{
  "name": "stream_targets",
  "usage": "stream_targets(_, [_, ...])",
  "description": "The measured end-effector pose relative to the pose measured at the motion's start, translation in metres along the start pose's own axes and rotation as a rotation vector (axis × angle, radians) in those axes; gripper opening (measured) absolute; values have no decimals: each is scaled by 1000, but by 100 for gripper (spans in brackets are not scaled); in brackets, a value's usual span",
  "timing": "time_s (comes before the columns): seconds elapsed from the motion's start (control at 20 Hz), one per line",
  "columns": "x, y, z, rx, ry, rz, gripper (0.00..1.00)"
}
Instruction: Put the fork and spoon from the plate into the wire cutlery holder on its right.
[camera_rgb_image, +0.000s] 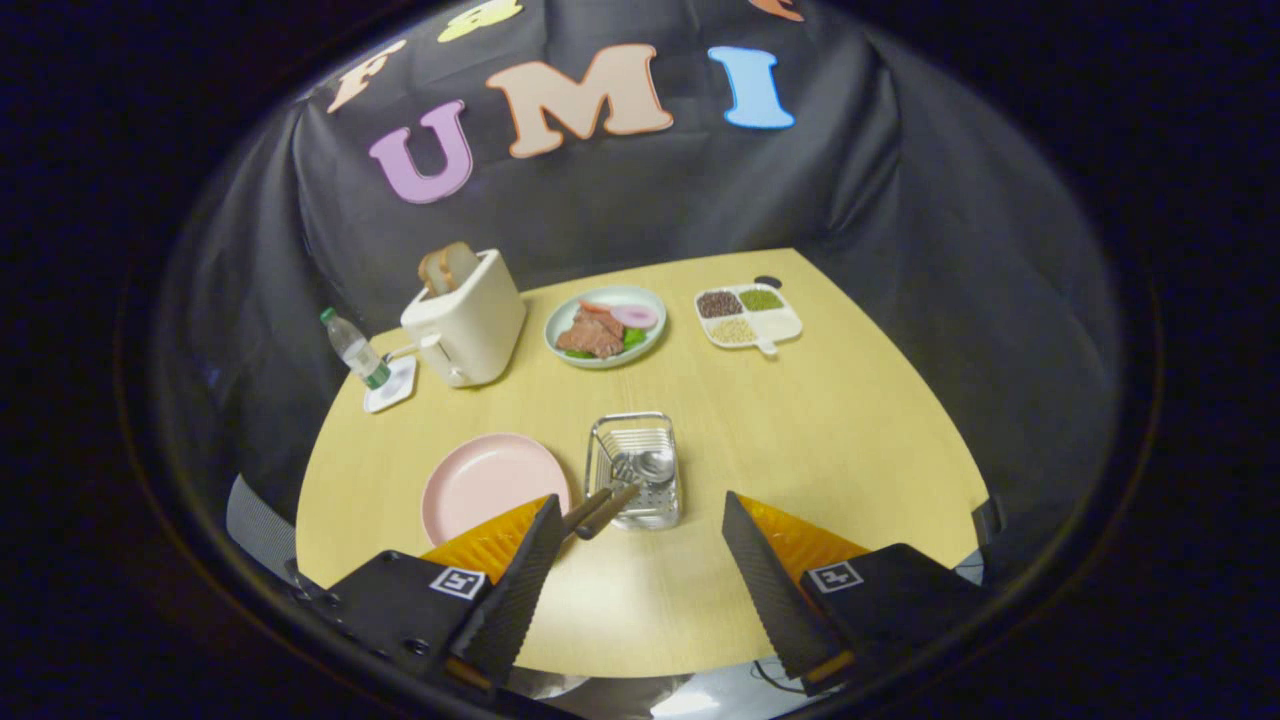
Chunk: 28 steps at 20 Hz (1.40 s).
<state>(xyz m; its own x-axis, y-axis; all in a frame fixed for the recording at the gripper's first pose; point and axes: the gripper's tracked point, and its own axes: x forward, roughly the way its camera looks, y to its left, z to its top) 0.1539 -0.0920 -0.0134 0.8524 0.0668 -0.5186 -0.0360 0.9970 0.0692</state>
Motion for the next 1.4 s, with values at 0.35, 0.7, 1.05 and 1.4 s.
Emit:
stream_targets(0.35, [-38, 47, -6, -79, -280, 8, 100])
stream_targets(0.7, [-100, 104, 52, -87, -596, 39, 100])
stream_targets(1.05, [-144, 107, 103, -90, -781, 3, 99])
stream_targets(1.4, [-147, 97, 101, -58, -778, -17, 99])
